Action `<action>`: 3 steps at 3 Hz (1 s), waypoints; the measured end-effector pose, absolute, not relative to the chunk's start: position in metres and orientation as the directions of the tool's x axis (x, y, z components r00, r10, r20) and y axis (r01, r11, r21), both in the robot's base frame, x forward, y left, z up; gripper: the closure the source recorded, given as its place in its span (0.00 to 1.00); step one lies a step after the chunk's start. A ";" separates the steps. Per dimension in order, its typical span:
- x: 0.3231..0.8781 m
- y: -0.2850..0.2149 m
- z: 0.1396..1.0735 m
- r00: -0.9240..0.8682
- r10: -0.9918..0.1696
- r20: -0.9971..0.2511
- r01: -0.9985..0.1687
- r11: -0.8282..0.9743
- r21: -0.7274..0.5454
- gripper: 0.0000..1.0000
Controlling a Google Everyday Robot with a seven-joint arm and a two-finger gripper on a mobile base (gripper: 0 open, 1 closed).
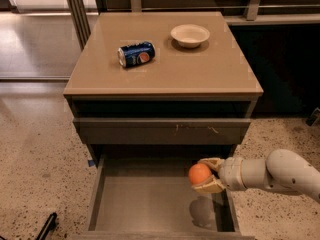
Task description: Pick orange from middle drawer and place on counter
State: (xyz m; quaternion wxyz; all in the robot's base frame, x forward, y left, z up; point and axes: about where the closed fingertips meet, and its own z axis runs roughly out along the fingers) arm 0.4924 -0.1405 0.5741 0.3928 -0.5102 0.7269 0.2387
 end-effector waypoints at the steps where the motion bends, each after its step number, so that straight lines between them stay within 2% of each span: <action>1: 0.478 -0.135 0.572 -0.173 -0.555 -0.814 -0.946 0.324 -0.019 1.00; 2: 0.478 -0.134 0.573 -0.171 -0.555 -0.814 -0.947 0.321 -0.020 1.00; 3: 0.473 -0.130 0.622 -0.085 -0.566 -0.820 -0.946 0.303 -0.112 1.00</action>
Offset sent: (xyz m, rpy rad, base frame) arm -0.0141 0.0053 -0.0021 0.0091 0.0335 0.0448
